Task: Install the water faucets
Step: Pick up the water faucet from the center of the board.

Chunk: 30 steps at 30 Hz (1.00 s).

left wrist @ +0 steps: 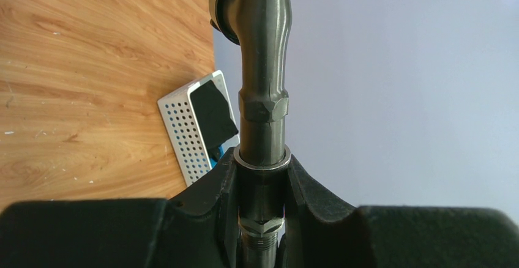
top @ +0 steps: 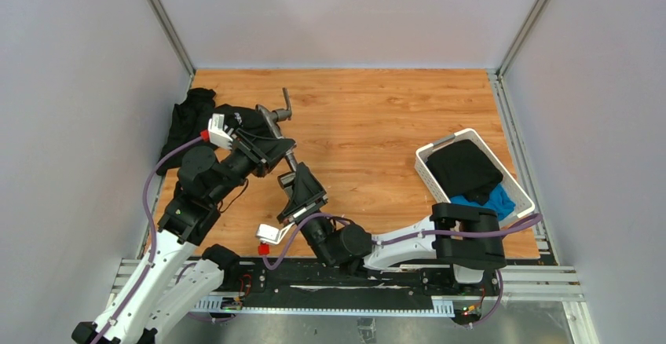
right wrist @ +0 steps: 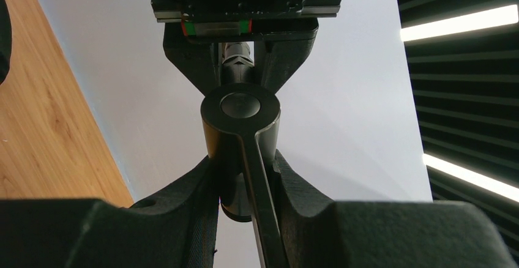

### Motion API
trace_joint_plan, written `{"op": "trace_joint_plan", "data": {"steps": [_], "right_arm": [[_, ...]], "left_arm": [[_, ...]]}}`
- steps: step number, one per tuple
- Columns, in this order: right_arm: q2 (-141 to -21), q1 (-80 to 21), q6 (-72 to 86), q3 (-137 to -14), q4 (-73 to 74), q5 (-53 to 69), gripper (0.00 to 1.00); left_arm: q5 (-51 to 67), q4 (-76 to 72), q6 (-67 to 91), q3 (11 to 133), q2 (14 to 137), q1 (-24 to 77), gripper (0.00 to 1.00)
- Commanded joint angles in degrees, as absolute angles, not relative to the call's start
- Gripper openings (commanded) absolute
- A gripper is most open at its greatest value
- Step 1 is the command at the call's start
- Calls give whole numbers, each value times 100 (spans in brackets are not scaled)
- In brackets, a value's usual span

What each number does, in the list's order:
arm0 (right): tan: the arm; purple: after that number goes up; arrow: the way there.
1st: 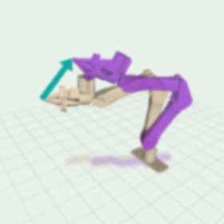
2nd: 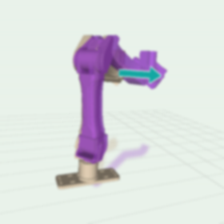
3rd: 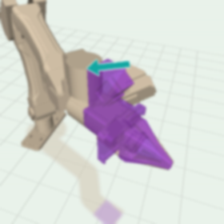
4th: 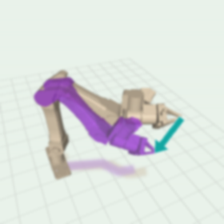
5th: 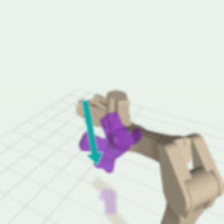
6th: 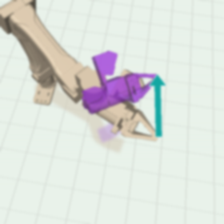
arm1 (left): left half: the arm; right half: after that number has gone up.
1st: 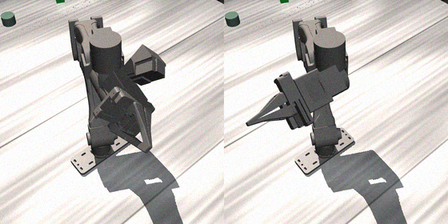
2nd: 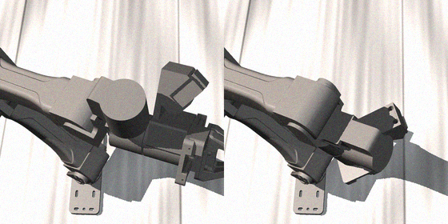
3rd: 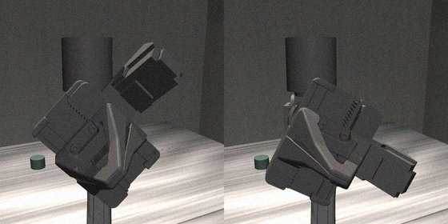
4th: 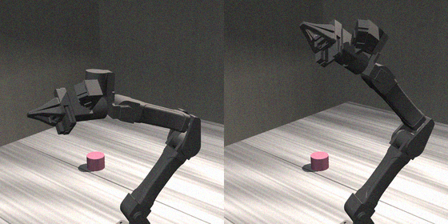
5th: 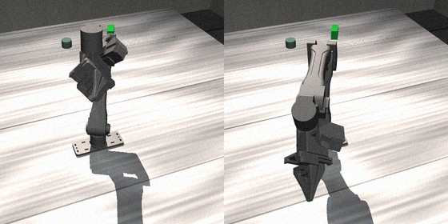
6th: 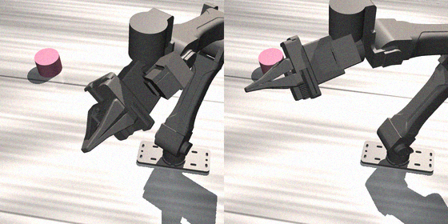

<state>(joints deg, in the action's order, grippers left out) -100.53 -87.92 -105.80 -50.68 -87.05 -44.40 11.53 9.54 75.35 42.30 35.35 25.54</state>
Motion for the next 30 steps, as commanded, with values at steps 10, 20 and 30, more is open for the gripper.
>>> {"op": "trace_joint_plan", "data": {"steps": [10, 20, 30], "right_arm": [[-10022, -8692, -9523, -5528, -9151, -4664, 0], [-9889, -8701, -8363, -5616, -9148, -4855, 0], [-9820, -8660, -7102, -5644, -9149, -4817, 0]], "left_arm": [[1605, 170, 7646, 4077, 3261, 2563, 0], [1568, -209, 7791, 3739, 3131, 2564, 0], [1301, -616, 7966, 3481, 2892, 2566, 0]]}}
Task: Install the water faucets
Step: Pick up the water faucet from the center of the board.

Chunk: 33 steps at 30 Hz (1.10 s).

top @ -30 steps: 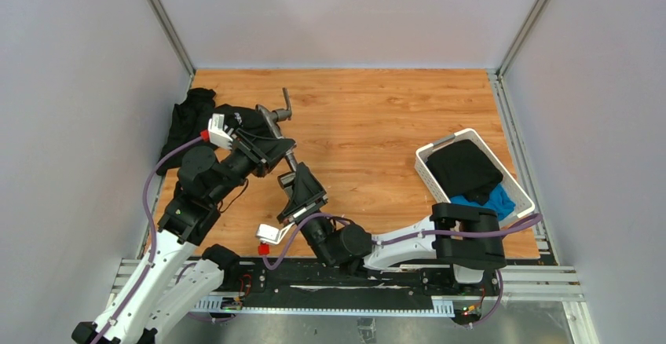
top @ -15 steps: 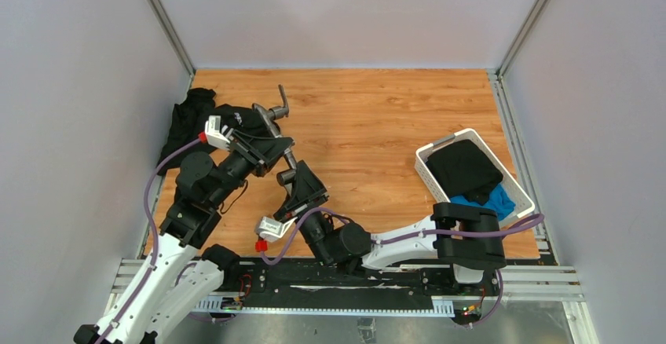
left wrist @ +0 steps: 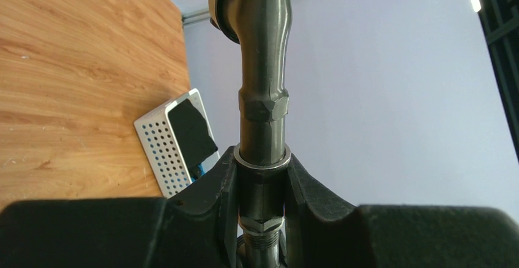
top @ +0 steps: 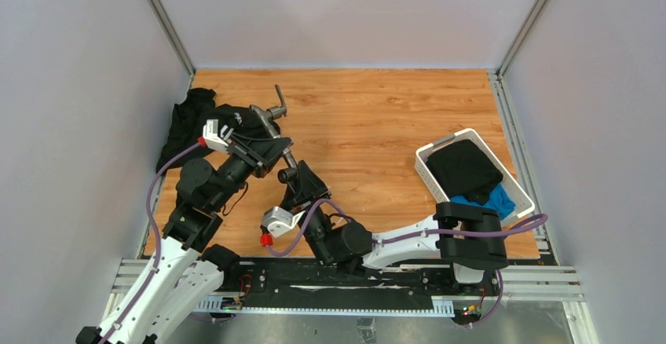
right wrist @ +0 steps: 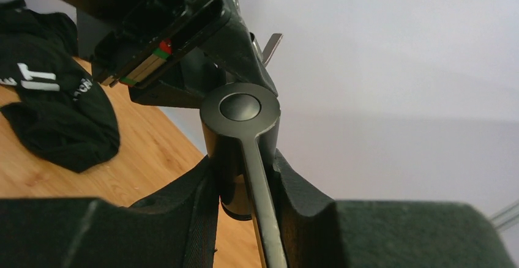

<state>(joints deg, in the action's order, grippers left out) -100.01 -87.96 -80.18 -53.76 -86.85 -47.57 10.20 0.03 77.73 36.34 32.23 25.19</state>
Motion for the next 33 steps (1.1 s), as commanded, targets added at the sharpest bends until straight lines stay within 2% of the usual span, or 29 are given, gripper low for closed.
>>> {"op": "trace_joint_plan", "data": {"steps": [1, 21, 33], "right_arm": [[-9806, -8654, -6912, -5665, -9149, -4816, 0], [-9137, -8552, -3178, -5105, -9082, -4622, 0], [-9020, -8251, -1522, -4718, -9103, -4336, 0]], "left_arm": [[1248, -648, 7971, 3420, 2836, 2564, 0], [695, -1164, 7964, 2666, 2207, 2566, 0], [367, -2269, 7925, 1947, 1764, 2566, 0]]}}
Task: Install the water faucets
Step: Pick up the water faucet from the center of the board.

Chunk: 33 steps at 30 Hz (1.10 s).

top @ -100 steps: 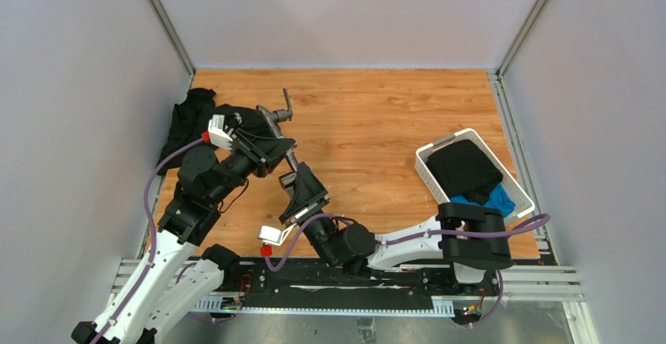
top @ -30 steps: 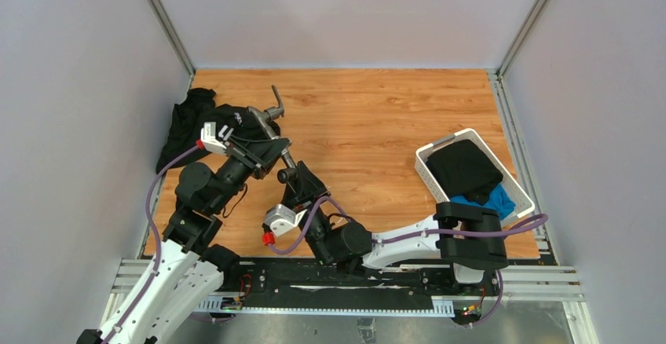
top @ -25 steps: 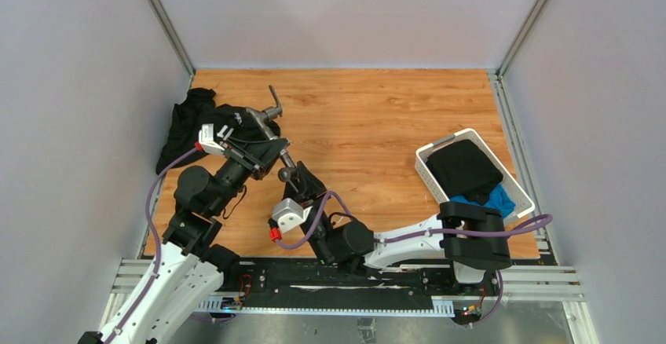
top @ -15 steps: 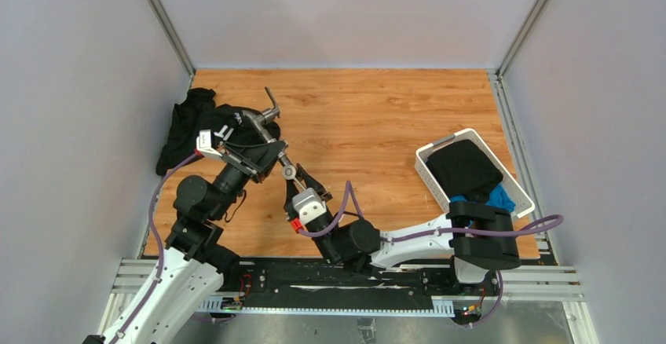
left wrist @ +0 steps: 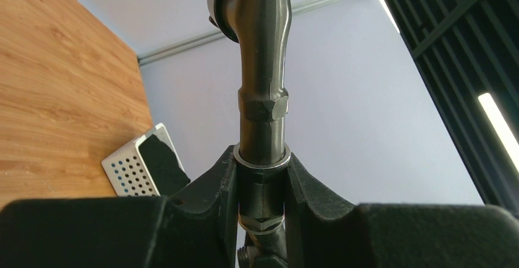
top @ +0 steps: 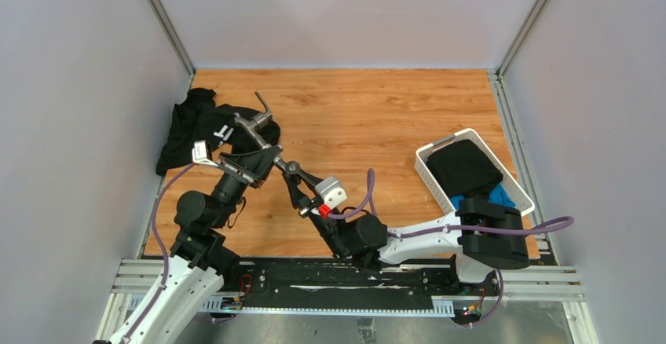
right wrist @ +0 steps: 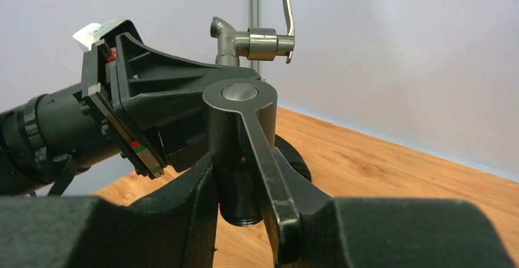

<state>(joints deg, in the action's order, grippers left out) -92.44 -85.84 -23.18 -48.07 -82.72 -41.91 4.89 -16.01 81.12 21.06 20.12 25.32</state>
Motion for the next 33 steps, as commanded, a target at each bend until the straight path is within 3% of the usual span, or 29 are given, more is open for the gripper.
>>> {"op": "trace_joint_plan", "data": {"steps": [1, 8, 14, 24, 29, 33], "right_arm": [[-9072, -8214, -1439, -4696, -9139, -4276, 0], [-9428, -8128, -1206, -4733, -9150, -4003, 0], [-9435, -8147, -2221, -4674, -9146, -3804, 0], [-8957, -8244, -6784, -3434, -9153, -3302, 0], [-8744, -8272, -8493, -3086, -9149, -3124, 0], [-8955, -8454, -9579, -3047, -9154, -3140, 0]], "left_arm": [[303, -2306, 7953, 1883, 1725, 2566, 0], [-62, -2364, 8364, 1640, 1549, 2566, 0], [-356, -1944, 8572, 1807, 1470, 2566, 0], [-315, 622, 8276, 3108, 1843, 2566, 0], [-152, 2648, 7239, 4298, 2899, 2566, 0], [111, 2671, 6803, 4480, 3375, 2566, 0]]}}
